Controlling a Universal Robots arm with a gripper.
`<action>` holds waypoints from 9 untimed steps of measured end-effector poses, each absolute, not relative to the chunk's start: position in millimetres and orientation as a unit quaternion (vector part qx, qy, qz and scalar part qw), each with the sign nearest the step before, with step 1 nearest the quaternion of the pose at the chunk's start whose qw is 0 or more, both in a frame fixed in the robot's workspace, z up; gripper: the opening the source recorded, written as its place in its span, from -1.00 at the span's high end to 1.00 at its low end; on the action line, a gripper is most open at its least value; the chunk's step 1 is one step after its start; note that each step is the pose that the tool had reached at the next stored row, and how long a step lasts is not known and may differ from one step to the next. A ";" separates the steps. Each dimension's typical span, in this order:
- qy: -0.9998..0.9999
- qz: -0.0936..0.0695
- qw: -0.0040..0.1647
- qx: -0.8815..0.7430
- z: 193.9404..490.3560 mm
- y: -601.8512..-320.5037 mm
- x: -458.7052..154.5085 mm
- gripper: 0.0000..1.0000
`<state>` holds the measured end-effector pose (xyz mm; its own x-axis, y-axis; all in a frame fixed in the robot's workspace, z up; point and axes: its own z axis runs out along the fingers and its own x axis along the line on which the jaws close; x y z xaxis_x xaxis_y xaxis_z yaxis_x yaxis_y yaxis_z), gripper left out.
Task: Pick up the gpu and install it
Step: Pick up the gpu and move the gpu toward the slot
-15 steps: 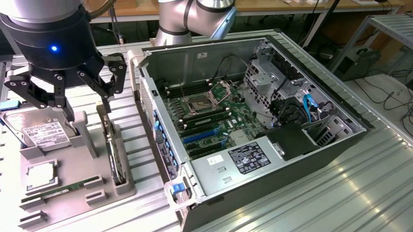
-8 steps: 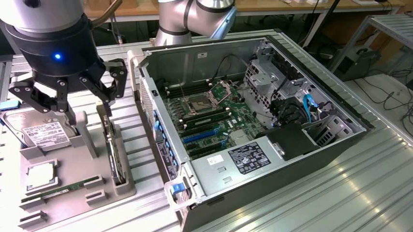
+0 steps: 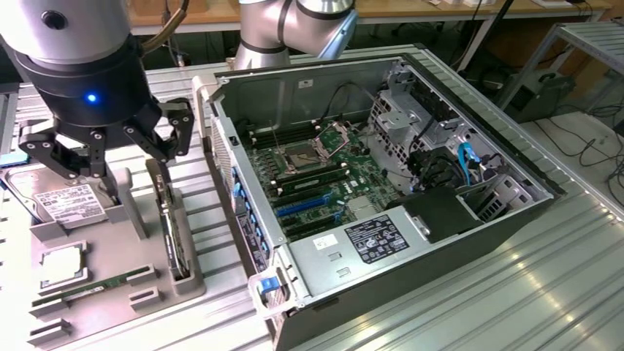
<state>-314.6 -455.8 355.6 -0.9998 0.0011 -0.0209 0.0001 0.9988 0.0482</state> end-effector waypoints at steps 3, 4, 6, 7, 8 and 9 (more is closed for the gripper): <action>1.000 0.024 0.011 0.000 348.3 -458.4 -314.6 -0.20; 1.000 0.024 0.010 0.000 346.4 -458.5 -314.5 -0.20; 1.000 0.024 0.010 0.000 342.7 -458.6 -313.4 -0.20; 1.000 0.024 0.010 0.000 341.3 -458.6 -313.2 -0.20; 1.000 0.024 0.010 0.000 340.1 -458.6 -313.1 -0.20; 1.000 0.024 0.010 0.000 339.0 -458.6 -313.0 -0.20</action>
<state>-313.0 -458.6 339.0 -0.9998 0.0013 -0.0209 0.0003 0.9988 0.0484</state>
